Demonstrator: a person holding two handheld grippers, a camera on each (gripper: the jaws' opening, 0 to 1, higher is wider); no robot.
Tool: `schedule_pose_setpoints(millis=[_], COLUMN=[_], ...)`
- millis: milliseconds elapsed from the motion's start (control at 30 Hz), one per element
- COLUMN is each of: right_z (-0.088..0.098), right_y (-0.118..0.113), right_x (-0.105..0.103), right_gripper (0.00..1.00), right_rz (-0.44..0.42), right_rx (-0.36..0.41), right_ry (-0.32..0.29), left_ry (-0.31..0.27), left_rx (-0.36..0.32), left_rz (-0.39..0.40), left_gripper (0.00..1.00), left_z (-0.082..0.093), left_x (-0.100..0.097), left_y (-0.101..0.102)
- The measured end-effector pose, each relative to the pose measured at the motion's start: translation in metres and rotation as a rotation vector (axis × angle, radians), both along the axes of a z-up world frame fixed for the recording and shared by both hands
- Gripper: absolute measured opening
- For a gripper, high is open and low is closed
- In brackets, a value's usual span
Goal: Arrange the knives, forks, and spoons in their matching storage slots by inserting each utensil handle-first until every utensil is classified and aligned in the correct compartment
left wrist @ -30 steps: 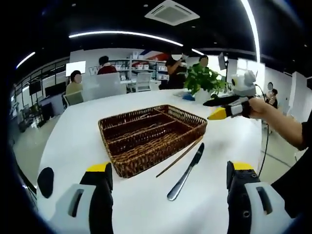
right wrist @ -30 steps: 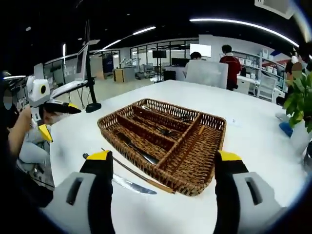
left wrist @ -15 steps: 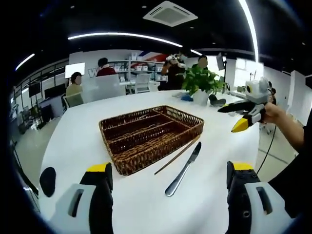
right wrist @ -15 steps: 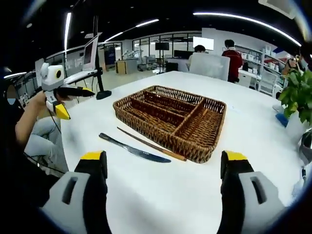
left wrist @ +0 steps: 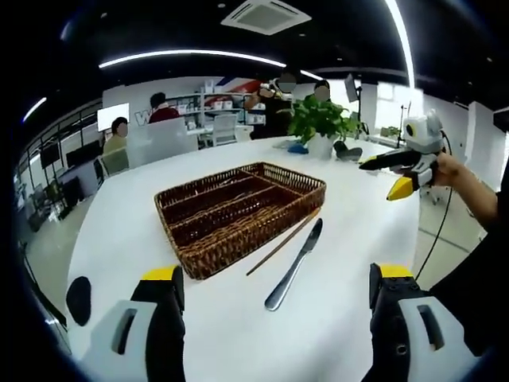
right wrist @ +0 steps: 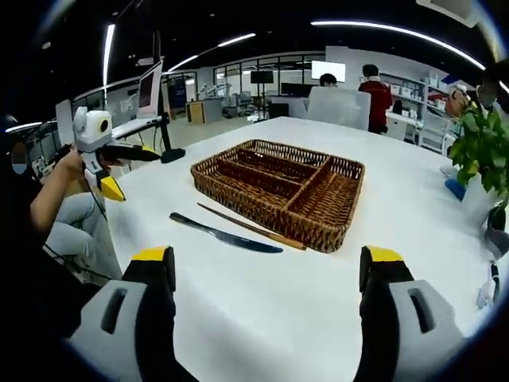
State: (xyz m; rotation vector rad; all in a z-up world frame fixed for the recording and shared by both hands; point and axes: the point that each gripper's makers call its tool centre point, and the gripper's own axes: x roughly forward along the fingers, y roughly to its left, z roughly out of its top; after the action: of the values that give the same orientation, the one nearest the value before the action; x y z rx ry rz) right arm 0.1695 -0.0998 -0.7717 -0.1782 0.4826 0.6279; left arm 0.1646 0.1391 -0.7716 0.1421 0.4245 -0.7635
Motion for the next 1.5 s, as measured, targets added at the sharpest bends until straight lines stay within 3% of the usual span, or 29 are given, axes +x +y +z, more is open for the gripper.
schedule_pose_setpoints(millis=[233,600,700,933,1167,1267,1400,1500], right_z=[0.001,-0.006,-0.010,-0.013,-0.026,-0.034,-0.046,-0.053], right_y=[0.003,0.006,0.009,0.020,0.034,0.043,0.053,0.053], right_x=[0.001,-0.002,0.000,0.011,0.019,0.020,0.022,0.030], right_gripper=[0.99,0.93,0.89,0.82,0.75,0.65,0.60,0.46], right_rz=[0.014,0.045,0.110,0.216,0.343,0.448,0.546,0.607], right_rx=[-0.008,-0.026,-0.103,-0.181,-0.209,-0.218,-0.216,-0.296], right_ry=[-0.004,0.015,0.029,0.015,0.054,0.059,0.110,0.105], left_ry=[-0.009,0.072,0.084,0.096,0.120,0.134,0.150,0.180], left_rx=[0.004,0.086,0.091,0.101,0.118,0.126,0.148,0.168], left_rz=[-0.036,-0.137,-0.150,-0.180,-0.217,-0.239,-0.265,-0.290], left_gripper=[0.95,0.86,0.84,0.83,0.78,0.74,0.68,0.66], left_z=[0.001,-0.021,-0.023,-0.026,-0.030,-0.031,-0.035,-0.041], left_x=[-0.001,-0.002,-0.002,-0.002,-0.002,-0.001,0.001,0.002], left_y=[-0.009,-0.027,-0.030,-0.037,-0.043,-0.047,-0.052,-0.057])
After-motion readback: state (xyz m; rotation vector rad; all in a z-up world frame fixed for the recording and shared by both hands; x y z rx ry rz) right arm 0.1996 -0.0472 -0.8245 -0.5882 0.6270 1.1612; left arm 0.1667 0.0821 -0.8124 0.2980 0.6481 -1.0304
